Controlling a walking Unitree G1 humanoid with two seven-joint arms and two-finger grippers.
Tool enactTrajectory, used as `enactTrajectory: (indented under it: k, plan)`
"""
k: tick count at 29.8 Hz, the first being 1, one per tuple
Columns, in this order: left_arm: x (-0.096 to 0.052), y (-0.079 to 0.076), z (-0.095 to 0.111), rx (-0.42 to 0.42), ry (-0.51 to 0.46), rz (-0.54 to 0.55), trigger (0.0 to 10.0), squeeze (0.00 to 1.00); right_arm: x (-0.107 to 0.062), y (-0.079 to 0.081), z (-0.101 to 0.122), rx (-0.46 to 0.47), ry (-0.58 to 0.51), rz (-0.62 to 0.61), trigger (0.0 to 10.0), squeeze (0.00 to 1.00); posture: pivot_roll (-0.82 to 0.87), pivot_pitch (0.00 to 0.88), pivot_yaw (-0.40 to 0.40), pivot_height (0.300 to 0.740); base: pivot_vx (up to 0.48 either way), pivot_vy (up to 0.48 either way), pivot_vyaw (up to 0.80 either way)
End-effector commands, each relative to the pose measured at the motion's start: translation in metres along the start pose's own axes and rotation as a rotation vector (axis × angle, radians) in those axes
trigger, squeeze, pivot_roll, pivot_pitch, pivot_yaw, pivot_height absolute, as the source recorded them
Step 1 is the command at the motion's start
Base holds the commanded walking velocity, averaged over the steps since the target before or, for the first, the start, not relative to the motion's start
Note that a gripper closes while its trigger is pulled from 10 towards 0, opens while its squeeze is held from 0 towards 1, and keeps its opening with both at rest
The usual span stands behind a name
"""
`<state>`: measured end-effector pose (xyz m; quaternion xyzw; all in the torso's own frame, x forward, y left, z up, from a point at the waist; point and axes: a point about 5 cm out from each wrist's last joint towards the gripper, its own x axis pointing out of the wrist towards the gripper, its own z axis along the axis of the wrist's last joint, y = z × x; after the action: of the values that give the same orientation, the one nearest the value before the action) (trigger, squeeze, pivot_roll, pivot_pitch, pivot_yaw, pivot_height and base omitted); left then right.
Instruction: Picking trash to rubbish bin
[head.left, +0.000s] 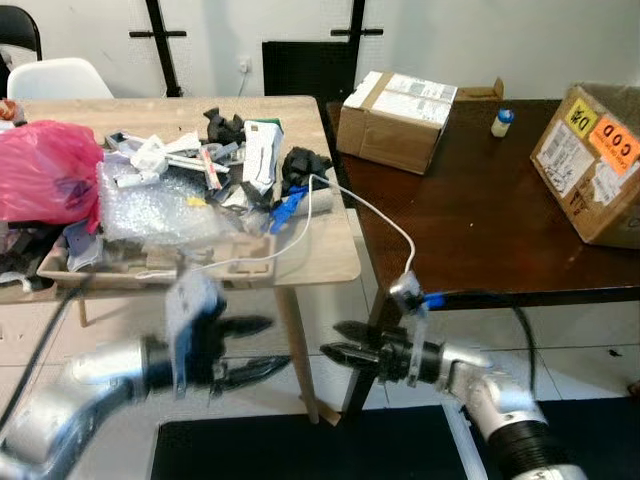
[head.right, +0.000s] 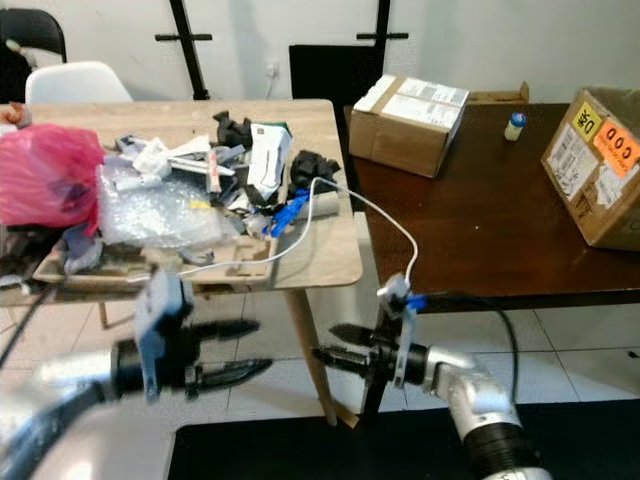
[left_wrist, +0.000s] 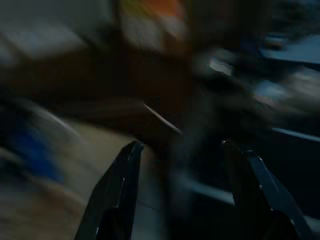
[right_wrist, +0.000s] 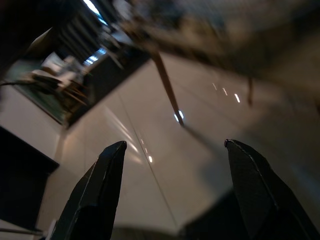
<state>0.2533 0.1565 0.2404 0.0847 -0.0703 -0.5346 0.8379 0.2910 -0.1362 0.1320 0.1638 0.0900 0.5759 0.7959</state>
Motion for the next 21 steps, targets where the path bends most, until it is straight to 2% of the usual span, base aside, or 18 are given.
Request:
enactTrajectory:
  k: [1,2,3,4,5,6,10,12,14,20,21]
  plan:
    - [0.002,0.015,0.007,0.057,0.001,0.15,10.0,0.01,-0.002,0.006,0.017,-0.005,-0.069,0.025,10.0,0.0,0.04,0.094,-0.023,0.74,0.0,0.0,0.0]
    - [0.003,0.023,0.011,0.092,0.008,0.21,10.0,0.01,-0.002,0.009,0.023,-0.009,-0.087,0.032,10.0,0.0,0.04,0.094,-0.023,0.74,0.0,0.0,0.0]
    - [0.002,0.031,0.015,0.154,0.026,0.251,10.0,1.0,-0.001,0.01,0.034,-0.037,-0.118,0.024,10.0,0.0,0.04,0.092,-0.02,0.74,0.0,0.0,0.0]
    - [0.002,0.036,0.017,0.195,0.038,0.273,10.0,1.0,0.0,0.011,0.041,-0.056,-0.14,0.017,10.0,0.0,0.04,0.092,-0.02,0.74,0.0,0.0,0.0]
    - [0.002,0.036,0.017,0.195,0.038,0.273,10.0,1.0,0.0,0.011,0.041,-0.056,-0.14,0.017,10.0,0.0,0.04,0.092,-0.02,0.74,0.0,0.0,0.0]
    - [-0.001,0.039,0.018,0.228,0.073,0.28,10.0,1.0,0.001,0.01,0.051,-0.079,-0.169,-0.029,10.0,0.0,0.03,0.091,-0.017,0.74,0.0,0.0,0.0]
    - [-0.004,0.039,0.017,0.213,0.101,0.277,10.0,1.0,0.001,0.012,0.067,-0.13,-0.178,-0.052,10.0,0.0,0.02,0.089,-0.01,0.74,0.0,0.0,0.0]
    - [-0.007,0.039,0.01,0.203,0.155,0.261,10.0,1.0,0.003,0.016,0.078,-0.236,-0.108,-0.076,10.0,0.0,0.02,0.085,-0.01,0.74,0.0,0.0,0.0]
    - [-0.009,0.038,0.005,0.185,0.188,0.241,10.0,1.0,0.006,0.017,0.081,-0.292,-0.065,-0.099,10.0,0.0,0.02,0.081,-0.014,0.74,0.0,0.0,0.0]
    - [-0.012,0.03,-0.023,0.144,0.31,0.158,10.0,1.0,0.008,0.012,0.091,-0.277,-0.131,-0.176,10.0,0.0,0.02,0.077,-0.02,0.74,0.0,0.0,0.0]
    - [-0.012,0.03,-0.031,0.146,0.341,0.149,10.0,0.0,0.009,0.01,0.093,-0.283,-0.14,-0.197,10.0,0.0,0.02,0.079,-0.02,0.74,0.0,0.0,0.0]
